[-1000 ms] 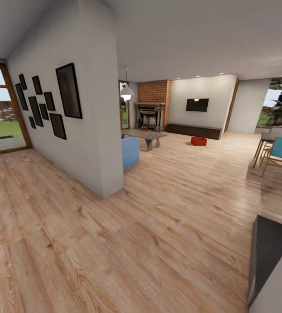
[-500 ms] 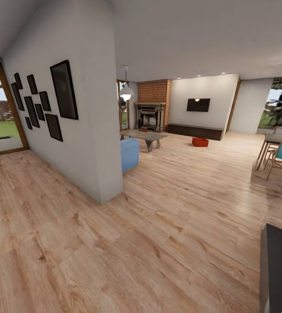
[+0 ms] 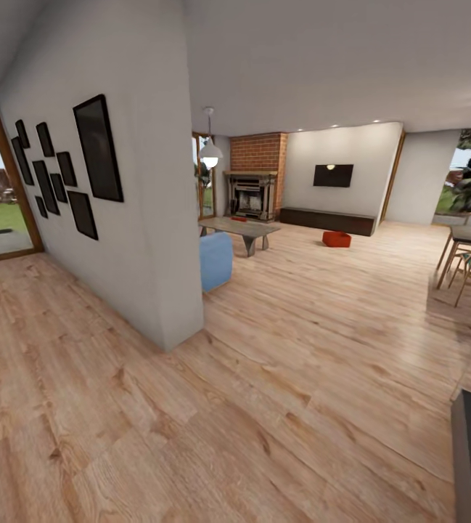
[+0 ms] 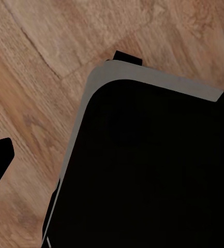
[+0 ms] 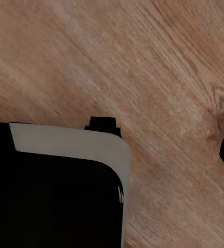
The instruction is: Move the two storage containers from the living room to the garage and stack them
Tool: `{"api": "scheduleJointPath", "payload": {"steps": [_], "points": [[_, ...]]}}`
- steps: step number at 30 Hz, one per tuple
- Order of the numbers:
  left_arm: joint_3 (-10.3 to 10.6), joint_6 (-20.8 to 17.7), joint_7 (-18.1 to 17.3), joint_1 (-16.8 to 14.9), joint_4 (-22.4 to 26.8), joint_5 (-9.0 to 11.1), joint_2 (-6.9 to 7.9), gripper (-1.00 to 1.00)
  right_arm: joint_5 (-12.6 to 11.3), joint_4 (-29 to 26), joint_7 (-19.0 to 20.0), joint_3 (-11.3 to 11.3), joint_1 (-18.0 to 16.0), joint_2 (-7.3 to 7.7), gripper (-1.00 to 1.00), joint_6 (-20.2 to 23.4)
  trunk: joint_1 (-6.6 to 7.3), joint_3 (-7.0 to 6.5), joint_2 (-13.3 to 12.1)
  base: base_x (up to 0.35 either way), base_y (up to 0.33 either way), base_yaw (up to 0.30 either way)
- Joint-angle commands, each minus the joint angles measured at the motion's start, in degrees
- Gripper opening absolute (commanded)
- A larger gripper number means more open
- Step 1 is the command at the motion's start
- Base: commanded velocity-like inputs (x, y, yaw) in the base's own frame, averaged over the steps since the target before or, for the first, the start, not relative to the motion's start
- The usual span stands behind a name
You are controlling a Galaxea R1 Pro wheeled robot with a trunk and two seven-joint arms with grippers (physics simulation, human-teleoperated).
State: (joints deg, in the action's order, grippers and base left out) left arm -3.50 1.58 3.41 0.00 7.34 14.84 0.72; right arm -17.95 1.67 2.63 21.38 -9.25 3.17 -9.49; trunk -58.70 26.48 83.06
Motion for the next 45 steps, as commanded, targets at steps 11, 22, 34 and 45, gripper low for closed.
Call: {"api": "scheduleJointPath", "payload": {"steps": [11,22,34,45], "points": [[-0.31,0.09,0.02,0.00,-0.05,0.10,-0.02,1.00,-0.60,0.18,-0.19,0.42,-0.07,-0.01,1.00,1.04,-0.03,0.05,0.02,0.323,0.000,0.000],[-0.28,0.09,0.02,0.00,-0.15,0.10,-0.02,1.00,-0.60,0.18,-0.25,0.41,-0.07,-0.08,1.00,1.16,-0.03,0.05,0.02,0.323,0.000,-0.052],[-0.23,0.09,0.02,0.00,-0.31,0.10,-0.04,1.00,-0.61,0.18,-0.25,0.41,-0.07,-0.07,1.00,1.32,-0.03,0.05,0.02,0.323,0.000,-0.274],[-0.19,0.09,0.02,0.00,-0.31,0.10,-0.11,1.00,-0.60,0.18,-0.25,0.41,-0.07,-0.07,1.00,1.32,-0.03,0.05,0.02,0.323,0.000,-0.289]]}}
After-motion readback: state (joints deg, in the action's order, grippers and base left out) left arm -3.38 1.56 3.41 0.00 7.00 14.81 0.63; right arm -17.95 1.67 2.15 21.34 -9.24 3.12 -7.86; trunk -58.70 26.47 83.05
